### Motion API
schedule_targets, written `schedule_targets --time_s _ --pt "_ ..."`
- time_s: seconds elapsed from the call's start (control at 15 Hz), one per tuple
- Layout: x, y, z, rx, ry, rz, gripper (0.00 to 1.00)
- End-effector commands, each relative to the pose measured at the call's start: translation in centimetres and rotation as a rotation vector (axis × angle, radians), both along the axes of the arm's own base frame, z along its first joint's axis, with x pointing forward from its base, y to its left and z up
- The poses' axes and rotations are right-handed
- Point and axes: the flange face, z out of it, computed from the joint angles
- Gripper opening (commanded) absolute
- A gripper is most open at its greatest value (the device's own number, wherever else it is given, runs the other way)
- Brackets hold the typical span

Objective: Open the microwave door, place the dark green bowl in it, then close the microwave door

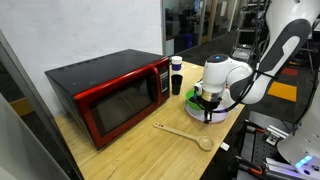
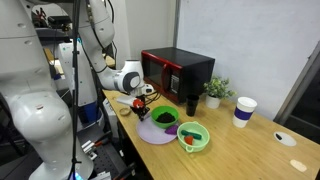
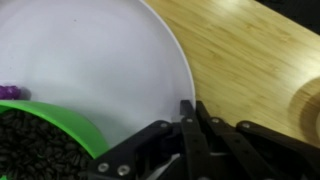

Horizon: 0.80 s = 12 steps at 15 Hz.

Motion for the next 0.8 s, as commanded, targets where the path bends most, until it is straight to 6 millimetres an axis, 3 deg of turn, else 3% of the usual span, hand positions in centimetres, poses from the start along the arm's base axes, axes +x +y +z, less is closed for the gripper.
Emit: schedule_targets --time_s 0.0,0.73 --pt "0.7 -2.4 -1.6 0.002 0.006 -0.030 0.02" --pt "2.7 -7.7 -2.3 0.002 -0.017 -0.084 0.02"
